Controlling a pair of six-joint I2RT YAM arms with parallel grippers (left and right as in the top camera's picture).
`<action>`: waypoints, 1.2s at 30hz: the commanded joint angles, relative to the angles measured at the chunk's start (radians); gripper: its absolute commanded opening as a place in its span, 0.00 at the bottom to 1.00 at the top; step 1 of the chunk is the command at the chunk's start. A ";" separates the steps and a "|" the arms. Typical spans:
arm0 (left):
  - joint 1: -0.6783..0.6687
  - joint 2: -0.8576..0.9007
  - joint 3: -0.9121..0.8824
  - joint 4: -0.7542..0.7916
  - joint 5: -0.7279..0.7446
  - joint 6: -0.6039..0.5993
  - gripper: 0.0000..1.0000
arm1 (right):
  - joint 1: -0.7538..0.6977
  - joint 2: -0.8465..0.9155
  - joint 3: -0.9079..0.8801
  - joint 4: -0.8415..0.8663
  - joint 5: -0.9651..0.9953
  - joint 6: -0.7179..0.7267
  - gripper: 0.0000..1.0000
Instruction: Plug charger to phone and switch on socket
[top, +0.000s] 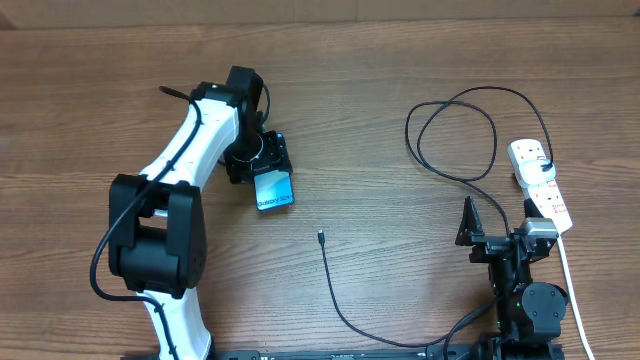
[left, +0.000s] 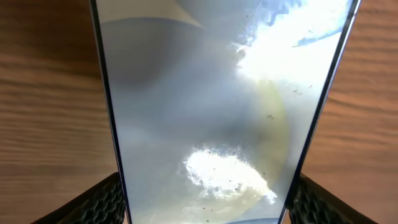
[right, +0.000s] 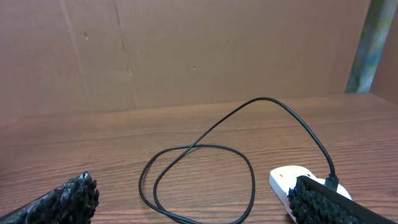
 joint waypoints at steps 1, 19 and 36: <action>0.017 0.001 0.028 -0.021 0.196 -0.014 0.73 | -0.002 -0.004 -0.011 0.006 0.008 -0.007 1.00; 0.053 0.001 0.027 -0.018 0.777 -0.014 0.75 | -0.002 -0.004 -0.011 0.006 0.009 -0.007 1.00; 0.053 0.001 0.027 0.004 0.970 -0.014 0.75 | -0.002 -0.004 -0.010 0.377 -0.690 1.160 1.00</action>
